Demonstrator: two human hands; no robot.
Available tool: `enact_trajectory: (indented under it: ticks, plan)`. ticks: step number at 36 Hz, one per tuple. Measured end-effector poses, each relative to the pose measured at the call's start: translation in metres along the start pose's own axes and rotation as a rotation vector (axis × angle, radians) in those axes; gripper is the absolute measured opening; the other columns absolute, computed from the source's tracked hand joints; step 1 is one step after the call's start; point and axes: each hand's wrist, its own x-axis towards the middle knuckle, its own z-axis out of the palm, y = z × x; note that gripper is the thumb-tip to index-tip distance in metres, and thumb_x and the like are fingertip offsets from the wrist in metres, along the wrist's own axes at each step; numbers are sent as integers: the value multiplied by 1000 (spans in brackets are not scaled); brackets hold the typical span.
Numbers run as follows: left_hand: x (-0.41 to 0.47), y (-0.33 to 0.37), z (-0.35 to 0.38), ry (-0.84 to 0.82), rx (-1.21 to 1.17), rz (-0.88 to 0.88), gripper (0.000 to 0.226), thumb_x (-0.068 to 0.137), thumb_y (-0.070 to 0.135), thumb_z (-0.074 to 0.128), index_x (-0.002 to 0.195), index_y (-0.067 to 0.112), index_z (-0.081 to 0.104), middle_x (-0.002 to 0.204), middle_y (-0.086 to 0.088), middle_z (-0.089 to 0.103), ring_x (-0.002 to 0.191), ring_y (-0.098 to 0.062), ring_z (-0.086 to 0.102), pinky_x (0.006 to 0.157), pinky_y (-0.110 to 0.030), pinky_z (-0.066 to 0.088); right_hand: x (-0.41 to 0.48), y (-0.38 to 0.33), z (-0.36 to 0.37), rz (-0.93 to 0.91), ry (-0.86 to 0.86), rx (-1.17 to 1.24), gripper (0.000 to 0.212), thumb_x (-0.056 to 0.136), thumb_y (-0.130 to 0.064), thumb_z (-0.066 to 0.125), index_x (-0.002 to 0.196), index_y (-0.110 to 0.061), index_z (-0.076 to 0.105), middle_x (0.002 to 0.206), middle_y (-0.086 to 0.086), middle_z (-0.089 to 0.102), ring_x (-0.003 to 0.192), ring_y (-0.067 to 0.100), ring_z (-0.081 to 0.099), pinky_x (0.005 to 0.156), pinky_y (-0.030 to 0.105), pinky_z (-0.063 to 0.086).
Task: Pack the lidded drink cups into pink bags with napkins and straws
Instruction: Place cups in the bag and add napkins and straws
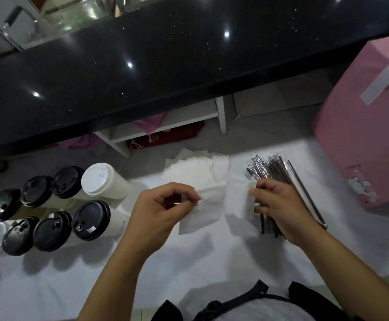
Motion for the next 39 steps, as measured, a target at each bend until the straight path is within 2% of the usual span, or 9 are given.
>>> enact_trajectory:
  ticks: [3,8,11,19,23,26,31,35,39]
  plan:
    - [-3,27,1,-162,-108,136,33,82,-10,69,81,22,79,93,0,73,93,-20,68,79,-24,53,-6,-7,1,10,-90,18,10,92,2,59,97,10,63,90,16,70,84,30,68,75,44,59]
    - [4,31,6,-258,78,114,30,87,-2,65,88,24,79,101,7,72,100,-19,66,81,-38,57,-18,-24,2,23,-283,-36,16,85,2,67,77,-12,71,67,3,67,52,10,58,45,19,44]
    - [6,28,11,-346,362,61,35,88,0,63,89,33,76,100,18,69,98,-7,62,84,-34,54,-17,-36,-3,17,-362,-229,8,89,1,66,84,-3,70,60,-1,61,49,7,52,47,19,41]
    - [5,27,21,-458,406,65,32,87,5,64,93,36,65,99,16,63,86,-10,61,73,-22,50,-20,-57,2,16,-430,-481,12,92,-7,66,94,-1,76,81,17,72,68,14,62,58,26,49]
    - [3,27,25,-482,335,14,40,86,5,64,99,41,51,102,14,60,73,-11,60,64,-23,49,-23,-58,10,-27,-446,-546,15,93,-5,64,86,-7,78,58,-9,63,53,-1,50,54,16,39]
    - [0,27,27,-471,351,2,49,85,6,64,105,47,45,108,18,56,72,-7,61,71,-28,53,-26,-55,18,-48,-435,-609,15,92,-8,67,84,-13,79,62,-10,66,58,-3,53,59,14,40]
    - [-6,26,29,-463,353,23,75,89,6,63,127,63,34,134,33,38,85,-7,65,70,-18,52,-33,-54,27,-62,-401,-683,15,93,-16,66,89,-17,80,82,0,76,74,8,66,71,30,51]
    - [-7,24,30,-473,353,13,83,90,5,63,134,66,28,140,33,33,84,-8,65,67,-16,48,-39,-55,30,-76,-399,-690,15,93,-20,66,88,-19,80,84,2,76,87,26,71,82,47,54]
    - [-8,24,31,-478,364,-9,84,90,4,63,137,65,28,140,34,35,83,-7,65,67,-12,47,-43,-54,33,-75,-401,-728,20,94,-13,60,89,-17,79,85,2,76,86,26,71,82,48,54]
